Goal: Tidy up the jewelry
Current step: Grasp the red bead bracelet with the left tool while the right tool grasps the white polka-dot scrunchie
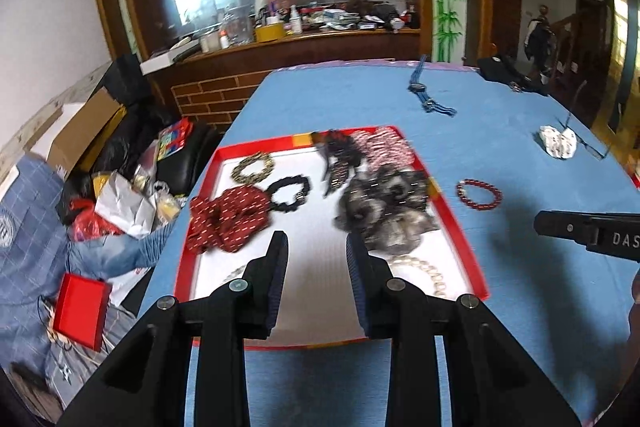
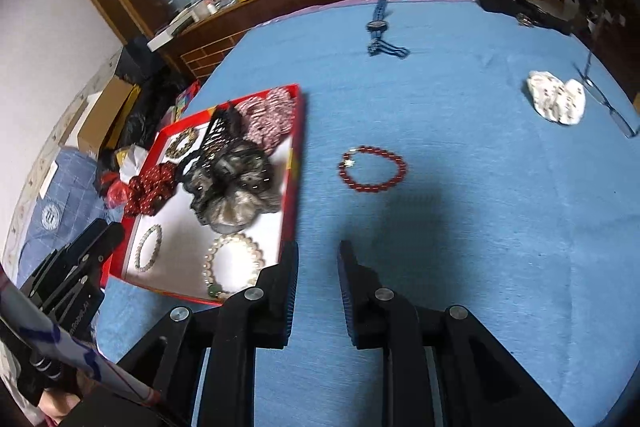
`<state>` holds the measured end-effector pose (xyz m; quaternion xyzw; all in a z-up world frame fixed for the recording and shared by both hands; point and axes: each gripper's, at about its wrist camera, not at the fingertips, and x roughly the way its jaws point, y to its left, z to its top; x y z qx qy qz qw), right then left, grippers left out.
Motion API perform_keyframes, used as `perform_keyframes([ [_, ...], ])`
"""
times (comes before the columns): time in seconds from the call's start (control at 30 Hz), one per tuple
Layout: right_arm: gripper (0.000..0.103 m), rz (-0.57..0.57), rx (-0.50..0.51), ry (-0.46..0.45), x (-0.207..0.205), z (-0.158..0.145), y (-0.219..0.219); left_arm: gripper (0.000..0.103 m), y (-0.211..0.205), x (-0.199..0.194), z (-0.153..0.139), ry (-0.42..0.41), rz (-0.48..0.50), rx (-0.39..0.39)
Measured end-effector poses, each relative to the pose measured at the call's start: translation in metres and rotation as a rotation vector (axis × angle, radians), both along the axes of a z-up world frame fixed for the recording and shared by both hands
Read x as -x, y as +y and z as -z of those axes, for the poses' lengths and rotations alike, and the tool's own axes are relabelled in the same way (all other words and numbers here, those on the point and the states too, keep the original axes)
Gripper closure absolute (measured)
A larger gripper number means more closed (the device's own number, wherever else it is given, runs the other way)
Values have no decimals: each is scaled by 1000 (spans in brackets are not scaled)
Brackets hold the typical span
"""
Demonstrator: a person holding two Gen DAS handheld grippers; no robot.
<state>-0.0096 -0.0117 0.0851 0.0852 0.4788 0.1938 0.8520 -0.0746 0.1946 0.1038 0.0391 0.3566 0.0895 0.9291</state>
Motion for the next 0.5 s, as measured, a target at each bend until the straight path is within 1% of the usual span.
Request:
perform_keyframes([
  [0.17, 80, 50, -29, 1, 0, 0, -32, 73, -34, -3, -6, -10, 53, -44],
  [0.3, 77, 91, -50, 1, -1, 1, -57, 70, -58, -9, -7, -6, 96, -65],
  [0.5, 76, 156, -90, 11, -3, 7, -99, 70, -96, -17, -6, 4, 156, -110],
])
